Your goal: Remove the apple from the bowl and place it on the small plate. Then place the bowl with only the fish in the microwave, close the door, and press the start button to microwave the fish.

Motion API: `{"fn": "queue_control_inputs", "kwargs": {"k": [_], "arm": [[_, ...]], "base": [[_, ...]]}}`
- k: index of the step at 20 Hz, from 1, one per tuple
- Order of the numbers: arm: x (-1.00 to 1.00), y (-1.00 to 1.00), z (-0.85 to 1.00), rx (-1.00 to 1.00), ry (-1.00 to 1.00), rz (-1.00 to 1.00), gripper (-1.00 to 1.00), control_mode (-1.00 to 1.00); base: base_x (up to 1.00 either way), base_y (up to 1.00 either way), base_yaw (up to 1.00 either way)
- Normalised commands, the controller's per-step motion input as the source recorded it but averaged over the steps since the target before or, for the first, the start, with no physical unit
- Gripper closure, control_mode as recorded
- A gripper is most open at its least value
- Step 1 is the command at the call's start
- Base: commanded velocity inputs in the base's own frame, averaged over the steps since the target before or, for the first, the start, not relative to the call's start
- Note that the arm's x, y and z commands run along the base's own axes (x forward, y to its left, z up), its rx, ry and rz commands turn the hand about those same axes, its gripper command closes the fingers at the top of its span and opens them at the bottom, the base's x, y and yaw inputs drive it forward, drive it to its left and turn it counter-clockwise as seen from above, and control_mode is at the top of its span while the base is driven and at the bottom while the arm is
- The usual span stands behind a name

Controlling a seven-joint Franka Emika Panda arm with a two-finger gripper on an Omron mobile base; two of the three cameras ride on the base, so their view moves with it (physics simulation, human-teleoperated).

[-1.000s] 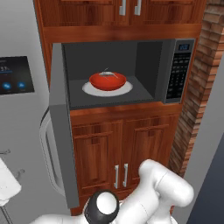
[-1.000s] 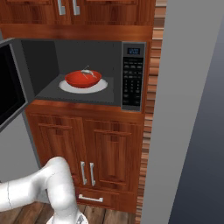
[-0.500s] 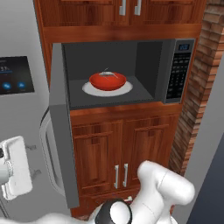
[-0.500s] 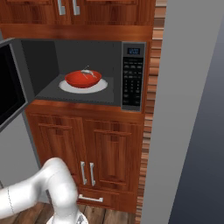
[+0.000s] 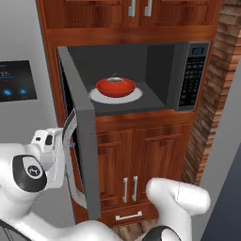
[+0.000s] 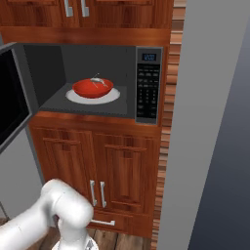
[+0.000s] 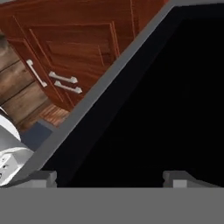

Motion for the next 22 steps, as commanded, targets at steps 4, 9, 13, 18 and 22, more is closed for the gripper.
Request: {"fn": "queue_control_inputs", "kwargs": {"k": [4,9,13,18,22], "arm": [[0.01,-1.00,0.31,0.29,-0.16,0.03,-1.00,-1.00],[0.15,-1.00,0.23,0.32,-0.18,0.05,-1.00,-1.00],[0.68,-1.00,0.02,0.36,-0.07,0.08,-1.00,-1.00],[0.96,-0.97,0.10,0.36,-0.07,0.10,-1.00,-1.00],[0.80,-0.98,0.26,0.34,-0.16,0.09,-1.00,-1.00]], "base": [[0.00,0.00,0.00],[0.00,0.00,0.00],[0.00,0.00,0.00],[0.00,0.00,0.00],[0.00,0.00,0.00]]}}
